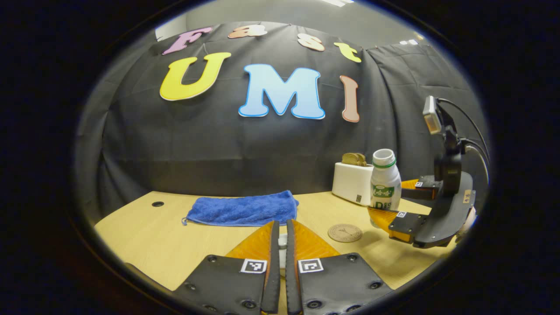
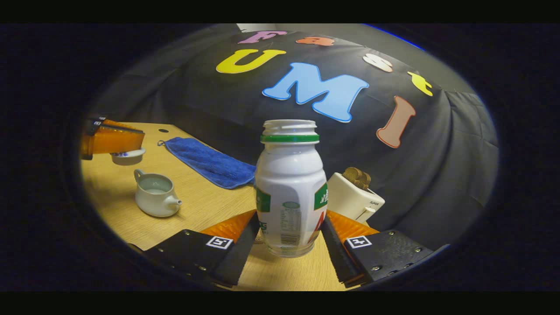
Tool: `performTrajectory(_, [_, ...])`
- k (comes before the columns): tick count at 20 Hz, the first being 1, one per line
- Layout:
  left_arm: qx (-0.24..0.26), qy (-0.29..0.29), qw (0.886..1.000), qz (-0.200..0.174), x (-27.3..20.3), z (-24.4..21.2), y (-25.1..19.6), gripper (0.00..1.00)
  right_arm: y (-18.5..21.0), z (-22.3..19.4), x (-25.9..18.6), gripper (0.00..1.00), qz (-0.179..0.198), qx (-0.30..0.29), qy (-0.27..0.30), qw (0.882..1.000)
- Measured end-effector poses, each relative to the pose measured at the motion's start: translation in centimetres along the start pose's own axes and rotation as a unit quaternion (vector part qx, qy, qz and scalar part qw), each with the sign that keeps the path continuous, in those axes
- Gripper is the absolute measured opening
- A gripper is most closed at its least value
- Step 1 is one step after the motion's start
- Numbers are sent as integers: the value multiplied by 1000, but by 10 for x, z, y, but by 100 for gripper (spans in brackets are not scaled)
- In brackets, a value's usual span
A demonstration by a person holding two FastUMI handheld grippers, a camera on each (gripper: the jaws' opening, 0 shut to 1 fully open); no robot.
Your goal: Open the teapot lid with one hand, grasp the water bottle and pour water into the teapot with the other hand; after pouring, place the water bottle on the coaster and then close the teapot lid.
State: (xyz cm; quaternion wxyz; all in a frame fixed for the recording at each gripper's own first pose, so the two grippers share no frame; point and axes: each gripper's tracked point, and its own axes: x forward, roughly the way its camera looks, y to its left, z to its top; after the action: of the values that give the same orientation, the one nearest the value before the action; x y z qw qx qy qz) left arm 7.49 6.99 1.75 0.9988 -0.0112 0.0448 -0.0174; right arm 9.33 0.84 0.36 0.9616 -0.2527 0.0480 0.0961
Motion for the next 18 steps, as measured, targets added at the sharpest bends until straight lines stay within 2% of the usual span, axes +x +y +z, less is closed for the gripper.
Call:
performTrajectory(2, [7,3,1000,-1,7,-4,-5,12,0,0,2,79,1,20,-2,1000])
performTrajectory(3, [10,5,1000,-1,11,-5,-8,8,-2,0,1,79,7,35,-2,999])
performTrajectory(4, [13,6,1000,-2,15,-7,-11,16,-3,0,2,79,15,52,0,999])
performTrajectory(5, [17,9,1000,-1,19,-10,-14,12,-6,-1,3,80,20,68,2,998])
performTrajectory(13, [39,24,999,5,40,-27,-28,12,-12,-3,8,80,20,118,4,993])
performTrajectory(14, [41,26,999,6,41,-28,-29,9,-13,-2,7,80,20,121,3,992])
performTrajectory(17, [44,32,998,13,44,-33,-28,16,-14,-1,6,80,20,127,1,992])
performTrajectory(18, [42,33,998,16,44,-34,-27,12,-14,-1,5,80,21,129,1,991])
